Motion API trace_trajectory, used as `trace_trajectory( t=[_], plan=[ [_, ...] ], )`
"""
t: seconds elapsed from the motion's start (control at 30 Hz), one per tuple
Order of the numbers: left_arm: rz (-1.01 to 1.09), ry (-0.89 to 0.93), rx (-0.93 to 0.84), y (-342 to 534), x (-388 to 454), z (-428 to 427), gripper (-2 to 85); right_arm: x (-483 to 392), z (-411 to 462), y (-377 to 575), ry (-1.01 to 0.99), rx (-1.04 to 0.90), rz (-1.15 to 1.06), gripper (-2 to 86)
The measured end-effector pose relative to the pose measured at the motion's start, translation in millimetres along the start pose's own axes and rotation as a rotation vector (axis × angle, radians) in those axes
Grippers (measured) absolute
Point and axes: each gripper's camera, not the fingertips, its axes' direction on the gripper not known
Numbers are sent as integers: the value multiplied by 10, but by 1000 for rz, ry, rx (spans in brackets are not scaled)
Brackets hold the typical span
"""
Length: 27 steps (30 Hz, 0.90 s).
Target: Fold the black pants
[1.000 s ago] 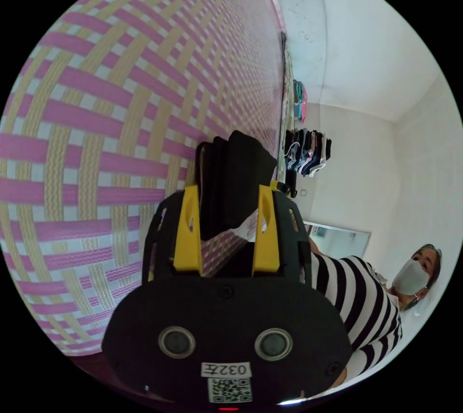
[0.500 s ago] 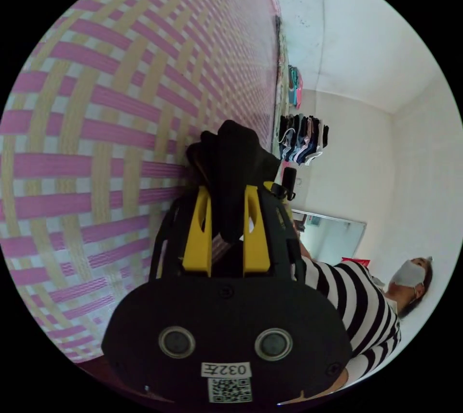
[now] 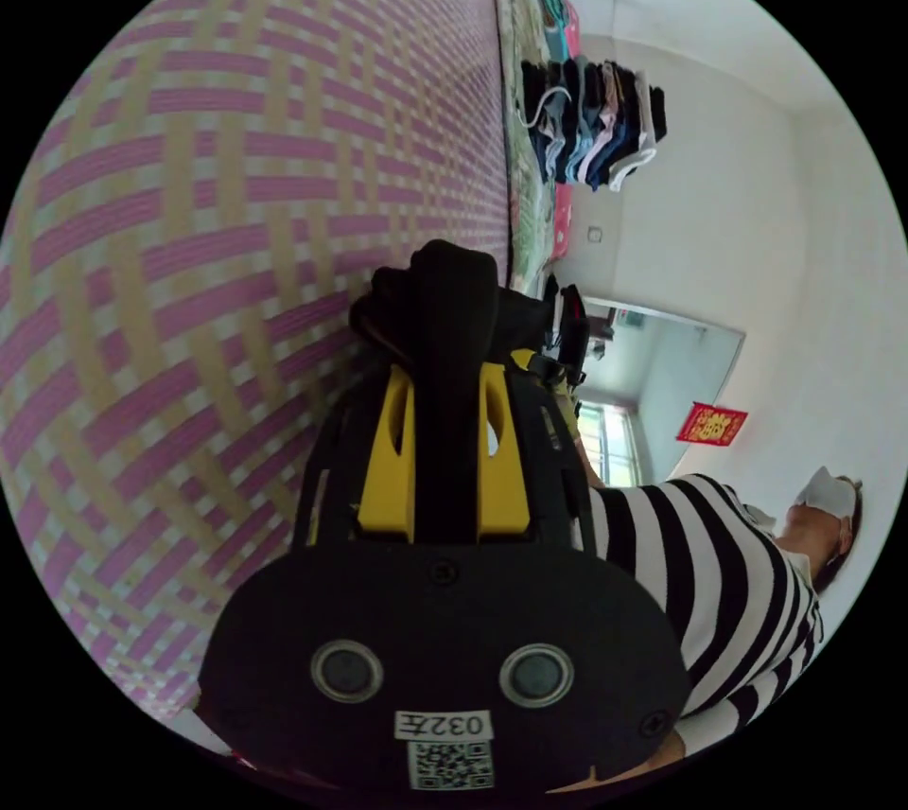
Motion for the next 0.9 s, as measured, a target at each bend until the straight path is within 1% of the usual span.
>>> trace_trajectory(
  t=[0.17,0.33,0.47,0.6,0.73,0.9],
  plan=[
    [112,-52,-153,-82,309,496,60,24,-304,465,43,85,37,75],
    [199,-48,-220,-35,379,586,60,-175,-345,850,78,198,36,75],
    [266,4,-218,-17,314,512,59,-403,-312,1214,105,308,61,74],
    [259,53,-170,84,177,414,59,-494,-296,1327,106,291,63,74],
    [257,109,-123,194,51,416,60,-630,-375,1347,134,298,17,73],
    [296,78,-123,63,160,612,59,-530,-551,1334,127,299,-2,73]
  ],
)
